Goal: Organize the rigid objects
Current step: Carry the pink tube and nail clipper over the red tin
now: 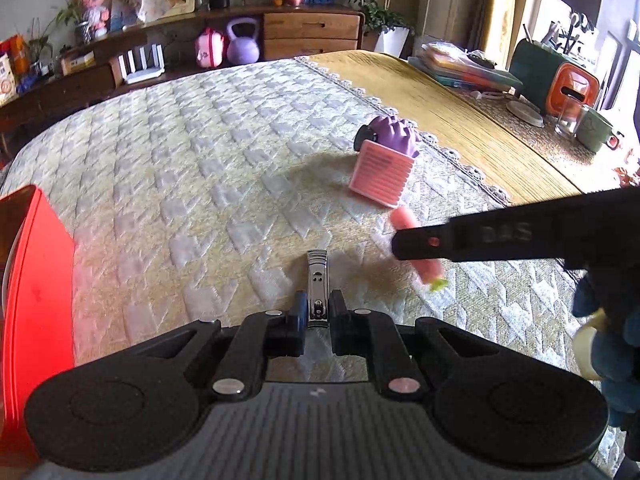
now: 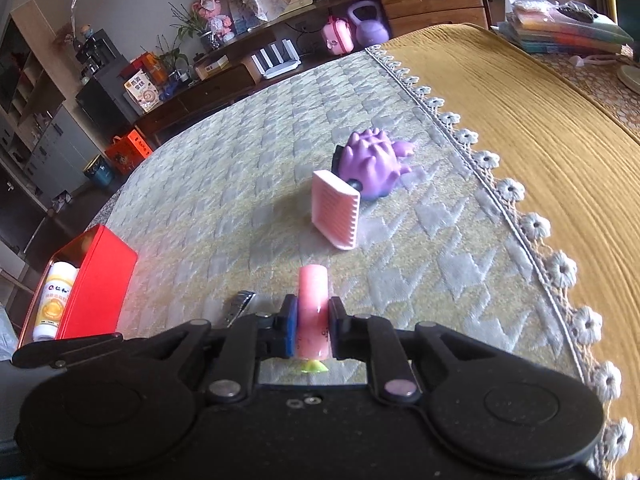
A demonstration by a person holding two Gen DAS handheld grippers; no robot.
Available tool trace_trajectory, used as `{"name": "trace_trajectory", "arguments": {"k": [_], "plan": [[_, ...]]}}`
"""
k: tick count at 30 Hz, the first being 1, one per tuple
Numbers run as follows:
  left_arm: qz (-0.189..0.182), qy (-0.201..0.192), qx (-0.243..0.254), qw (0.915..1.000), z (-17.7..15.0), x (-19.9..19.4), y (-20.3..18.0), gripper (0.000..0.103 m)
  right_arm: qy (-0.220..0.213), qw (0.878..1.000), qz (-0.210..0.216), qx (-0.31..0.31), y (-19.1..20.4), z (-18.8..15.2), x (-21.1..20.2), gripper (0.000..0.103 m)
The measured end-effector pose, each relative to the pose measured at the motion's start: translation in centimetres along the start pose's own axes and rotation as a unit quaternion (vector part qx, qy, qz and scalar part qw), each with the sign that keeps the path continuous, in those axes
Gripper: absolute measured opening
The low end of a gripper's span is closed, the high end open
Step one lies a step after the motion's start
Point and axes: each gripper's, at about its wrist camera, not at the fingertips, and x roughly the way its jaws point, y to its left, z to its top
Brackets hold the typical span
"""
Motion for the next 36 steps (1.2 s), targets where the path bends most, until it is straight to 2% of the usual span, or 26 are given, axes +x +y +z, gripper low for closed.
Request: {"name": "trace_trajectory", "arguments": {"k": [8,18,36], "plan": [[0.000,0.013,-0.034,0.9993,-1.2,-2.1,1.8,0.011,0.005,1.000,0.019,0.024,0.7,-3.1,-2.3,0.015],[-0.006,0.006,-0.060,0.9982,-3.2,-5.9,3.7,0.011,0.001,0.999,0.034,0.027,3.2,-5.8,-4.8,0.015],[-0.019,-0.010,-0.133,0.9909,-5.3,-12.2,9.4,0.011,-0.013,0.999,0.048,-0.006,8.8,-7.0,-7.3,0.015]]}}
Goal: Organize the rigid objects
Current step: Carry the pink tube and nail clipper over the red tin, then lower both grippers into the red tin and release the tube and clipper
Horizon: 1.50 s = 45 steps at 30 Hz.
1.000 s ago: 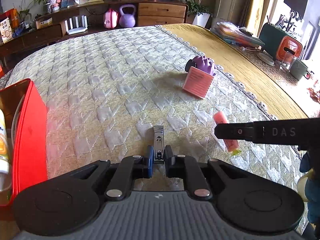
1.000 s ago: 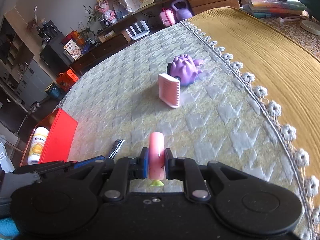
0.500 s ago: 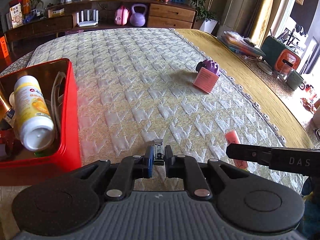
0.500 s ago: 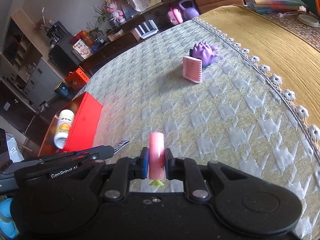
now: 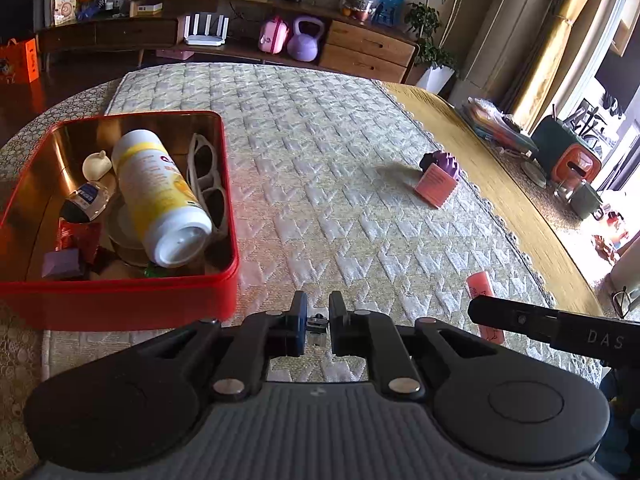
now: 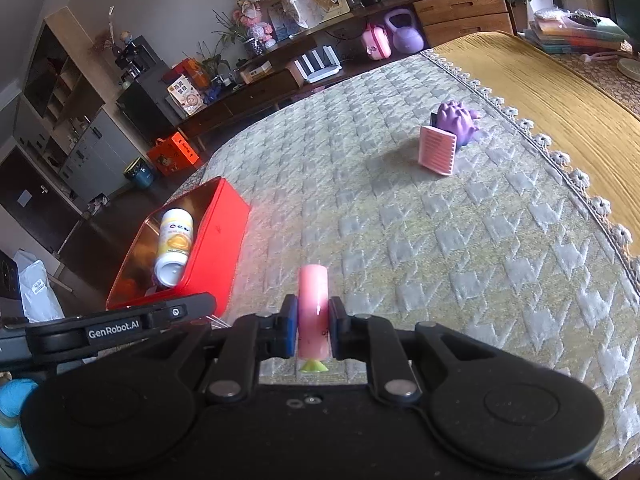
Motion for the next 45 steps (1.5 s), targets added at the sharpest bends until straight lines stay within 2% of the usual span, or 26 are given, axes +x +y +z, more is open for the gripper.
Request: {"name": "trace_trajectory", "arguments": {"k": [16,24,33,40,45], "plan": [[0.000,-0.034,-0.035,0.9988,2.9,-5.3,4.9,0.011,0.004,0.997,0.021,-0.069,7.2,1.5,1.8,0.015],[0.028,-0.066,-0.038,0.9967,4.9,-7.3,7.9,0.011,0.007,0.994,0.046,-0.098,11.5,3.2,3.7,0.015],[0.061,-0.073,-0.062,0.9935,6.5,-6.8,11.8,0.011,0.022,0.989,0.056,-0.132,15.8,3.6,6.8,0.015],[0.100,-0.087,-0.055,0.9897,7.5,-5.6,14.0,0.011,0.042,0.985,0.057,-0.160,19.0,3.2,9.8,0.015],[0.110,-0.086,-0.054,0.9887,8.5,-3.8,15.4,0.011,0.063,0.980,0.049,-0.184,20.3,2.7,11.9,0.015]]}}
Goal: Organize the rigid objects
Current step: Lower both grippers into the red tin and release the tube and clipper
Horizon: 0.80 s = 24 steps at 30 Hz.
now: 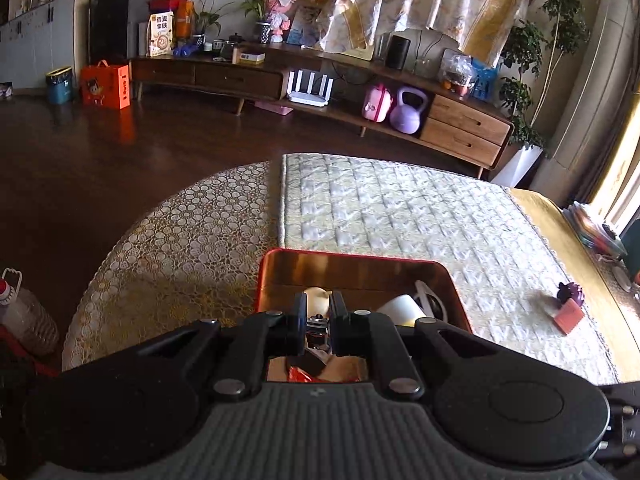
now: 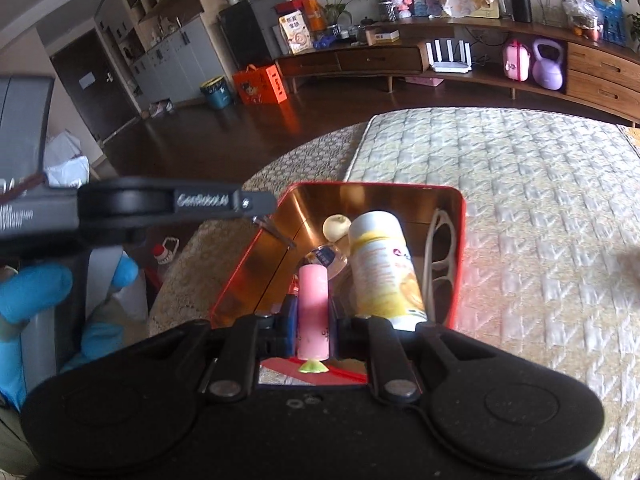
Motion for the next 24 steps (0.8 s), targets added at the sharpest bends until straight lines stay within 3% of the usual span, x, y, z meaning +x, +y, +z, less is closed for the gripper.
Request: {"name": "trace_trajectory", "arguments": {"k": [10,24], "plan": [[0.017,-0.002,0.011,0.9998,0.8,3.6,0.1,0.011,0.033,0.999,-0.016,-0.029,1.4,-0.1,3.4,0.015],[0.024,0.031,0.005,0.9992,-0.2,6.2,-0.1,0.011,0.055,0.996,-0.031,-0.056,2.6,-0.5,5.5,0.015]]}}
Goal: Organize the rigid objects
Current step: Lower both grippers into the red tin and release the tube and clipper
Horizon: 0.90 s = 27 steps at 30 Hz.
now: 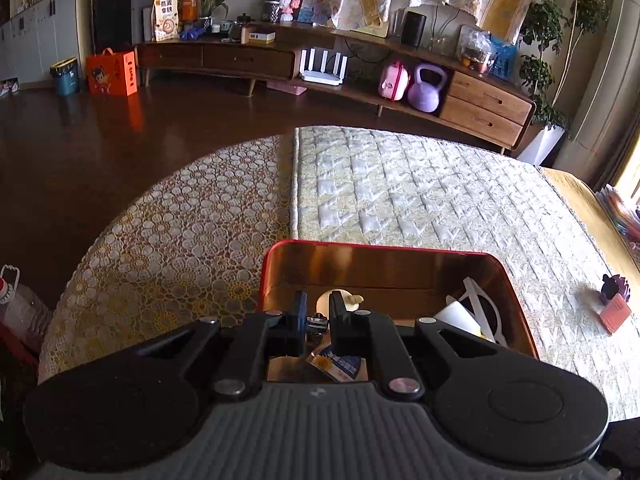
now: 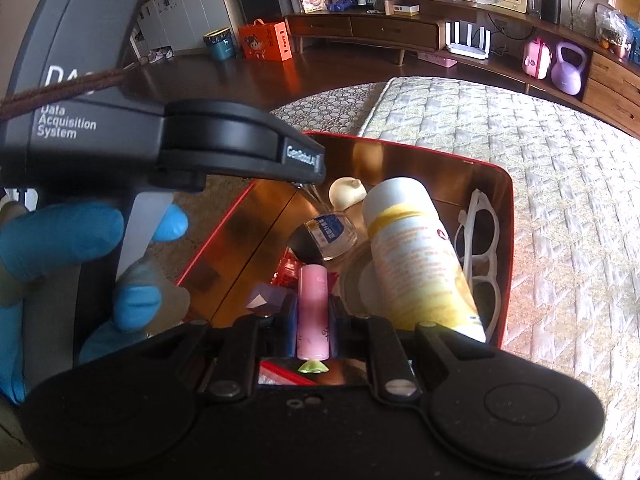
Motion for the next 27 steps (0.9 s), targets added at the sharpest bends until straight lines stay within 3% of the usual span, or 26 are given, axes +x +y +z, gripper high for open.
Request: {"name": "trace_trajectory", "arguments": {"k": [11,27], "plan": [[0.012,0.036,-0.002,0.9993,-1.1,0.6,0.1,0.011,-0.011,1.000,0.005,0.013,-0.4,-0.3,-1.1,0.023],[0.000,0.024,0.046,0.9986,-2.6,-3.1,-2.3,0.012,-0.045,0.998,0.026,0.028,-2.5,-2.5,-5.7,0.036]]}}
